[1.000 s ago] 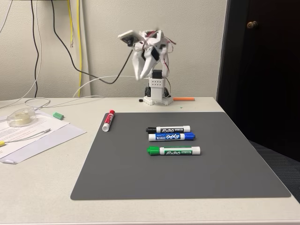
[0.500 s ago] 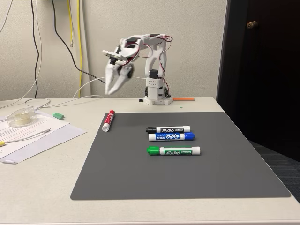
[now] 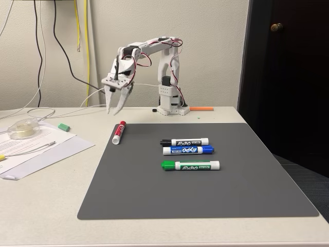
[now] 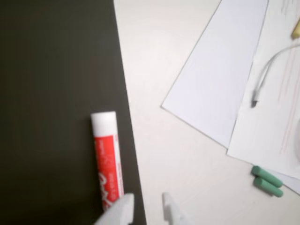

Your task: Pick up the red marker.

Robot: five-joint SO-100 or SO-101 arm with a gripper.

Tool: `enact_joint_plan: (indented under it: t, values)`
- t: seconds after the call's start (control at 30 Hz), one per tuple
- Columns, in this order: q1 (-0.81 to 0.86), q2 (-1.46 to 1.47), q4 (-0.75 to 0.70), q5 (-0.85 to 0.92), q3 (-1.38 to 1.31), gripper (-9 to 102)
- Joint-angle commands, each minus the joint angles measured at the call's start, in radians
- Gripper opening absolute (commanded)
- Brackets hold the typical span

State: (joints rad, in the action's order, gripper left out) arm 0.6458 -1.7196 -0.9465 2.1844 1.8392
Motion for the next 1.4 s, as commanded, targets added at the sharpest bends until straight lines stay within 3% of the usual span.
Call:
enact_joint_plan:
  t: [0.0, 0.17, 0.57, 0.93, 1.07, 1.37]
  values:
    - [0.015, -0.009, -0.008, 0.008, 0.012, 13]
    - [0.009, 0.005, -0.02, -0.009, 0.067, 19]
    - [-0.075, -0.023, 0.035, -0.058, 0.172, 21]
    - [-0.035, 0.084, 0.204, -0.015, 0.094, 35]
    - [-0.011, 0.179, 0.132, 0.015, -0.008, 35]
    - [0.025, 0.219, 0.204, 0.058, 0.028, 35]
